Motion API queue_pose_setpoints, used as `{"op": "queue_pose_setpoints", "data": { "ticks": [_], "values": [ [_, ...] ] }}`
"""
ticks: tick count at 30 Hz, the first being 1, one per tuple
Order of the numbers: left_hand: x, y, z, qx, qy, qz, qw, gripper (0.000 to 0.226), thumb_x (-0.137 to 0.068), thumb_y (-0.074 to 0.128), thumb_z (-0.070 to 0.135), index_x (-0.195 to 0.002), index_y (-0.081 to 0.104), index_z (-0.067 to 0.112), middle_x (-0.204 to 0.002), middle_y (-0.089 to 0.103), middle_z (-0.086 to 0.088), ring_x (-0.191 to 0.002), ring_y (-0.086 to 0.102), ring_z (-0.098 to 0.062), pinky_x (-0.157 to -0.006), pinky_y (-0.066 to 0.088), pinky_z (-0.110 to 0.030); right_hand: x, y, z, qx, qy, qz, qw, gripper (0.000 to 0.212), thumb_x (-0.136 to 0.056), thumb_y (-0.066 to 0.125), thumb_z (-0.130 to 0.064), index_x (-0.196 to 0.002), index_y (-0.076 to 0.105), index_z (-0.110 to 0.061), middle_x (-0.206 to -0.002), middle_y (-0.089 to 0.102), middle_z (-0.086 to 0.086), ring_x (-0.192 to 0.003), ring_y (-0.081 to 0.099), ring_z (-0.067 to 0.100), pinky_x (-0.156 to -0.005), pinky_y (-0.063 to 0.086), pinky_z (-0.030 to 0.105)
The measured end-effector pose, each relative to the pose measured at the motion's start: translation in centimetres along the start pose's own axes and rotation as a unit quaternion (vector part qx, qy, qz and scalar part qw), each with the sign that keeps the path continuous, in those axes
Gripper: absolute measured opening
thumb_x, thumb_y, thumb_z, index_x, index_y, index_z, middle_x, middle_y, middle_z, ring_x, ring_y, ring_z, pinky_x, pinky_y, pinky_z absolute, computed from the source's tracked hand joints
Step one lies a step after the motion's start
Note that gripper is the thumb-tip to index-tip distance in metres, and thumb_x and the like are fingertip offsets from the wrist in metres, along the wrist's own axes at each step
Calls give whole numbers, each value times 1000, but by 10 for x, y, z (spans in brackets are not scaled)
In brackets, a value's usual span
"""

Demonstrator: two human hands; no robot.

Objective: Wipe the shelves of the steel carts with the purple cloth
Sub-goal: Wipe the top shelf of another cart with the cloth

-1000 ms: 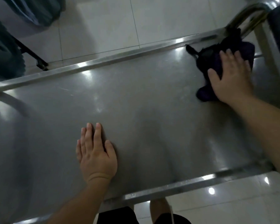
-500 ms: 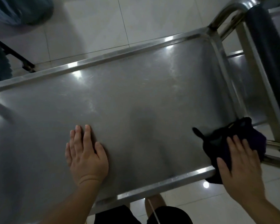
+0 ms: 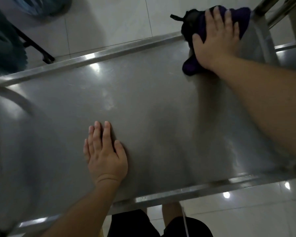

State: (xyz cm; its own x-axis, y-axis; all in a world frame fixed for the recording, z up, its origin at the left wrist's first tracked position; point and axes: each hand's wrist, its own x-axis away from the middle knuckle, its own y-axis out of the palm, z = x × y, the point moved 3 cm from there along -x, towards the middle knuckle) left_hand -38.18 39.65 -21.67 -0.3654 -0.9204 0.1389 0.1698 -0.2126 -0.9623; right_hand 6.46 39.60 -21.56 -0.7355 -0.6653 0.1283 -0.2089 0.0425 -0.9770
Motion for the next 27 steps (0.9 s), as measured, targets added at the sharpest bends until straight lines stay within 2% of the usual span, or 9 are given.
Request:
{"op": "queue_pose_setpoints", "data": {
  "ticks": [4,8,12,15,19,24,27],
  "values": [
    [1,-1,1,-3,-2,9,1000,69,-99,38,39,-166,31,26,-175,22,-2,-163,13,-22,-132,8,-46,47,-2,-2,-3,-52,-20,998,76,-98,22,-59,-167,14,-27,-175,12,-2,-161,7,26,-128,4,47],
    [0,-1,1,2,-3,10,1000,69,-99,38,39,-166,31,26,-175,22,-2,-163,12,-21,-132,7,-45,173,9,4,-14,-118,14,993,70,-99,42,-48,-162,35,-19,-169,31,2,-158,24,30,-126,17,51],
    [0,-3,1,10,-6,-1,1000,70,-99,37,39,-167,31,26,-176,21,-2,-163,11,-21,-132,5,-44,316,27,28,-6,-142,-23,990,70,-103,43,-49,-165,28,-21,-172,23,-1,-160,18,28,-126,20,57],
    [0,-3,1,8,-6,-6,1000,70,-99,38,39,-167,29,27,-176,19,-2,-163,10,-21,-132,4,-43,371,33,34,16,-128,-65,990,72,-102,38,-53,-166,25,-23,-173,20,-3,-160,18,28,-126,18,57],
    [1,0,-1,6,-1,-1,1000,69,-100,38,38,-167,28,27,-176,19,-1,-163,8,-19,-132,3,-42,333,34,16,13,-134,-62,989,72,-101,40,-52,-165,27,-21,-173,22,0,-159,18,28,-126,19,58],
    [1,4,-3,-2,6,2,1000,68,-102,36,39,-168,24,30,-177,16,2,-164,4,-15,-132,1,-41,195,28,-48,-12,-108,5,994,69,-100,43,-51,-162,37,-21,-168,34,2,-157,27,28,-127,15,52],
    [1,4,-4,-6,5,-2,1000,68,-102,35,41,-168,22,30,-177,14,3,-163,1,-13,-132,-1,-40,102,25,-90,-22,-76,-16,997,74,-100,31,-56,-166,22,-24,-173,19,-1,-160,12,25,-129,5,50]
  ]
}}
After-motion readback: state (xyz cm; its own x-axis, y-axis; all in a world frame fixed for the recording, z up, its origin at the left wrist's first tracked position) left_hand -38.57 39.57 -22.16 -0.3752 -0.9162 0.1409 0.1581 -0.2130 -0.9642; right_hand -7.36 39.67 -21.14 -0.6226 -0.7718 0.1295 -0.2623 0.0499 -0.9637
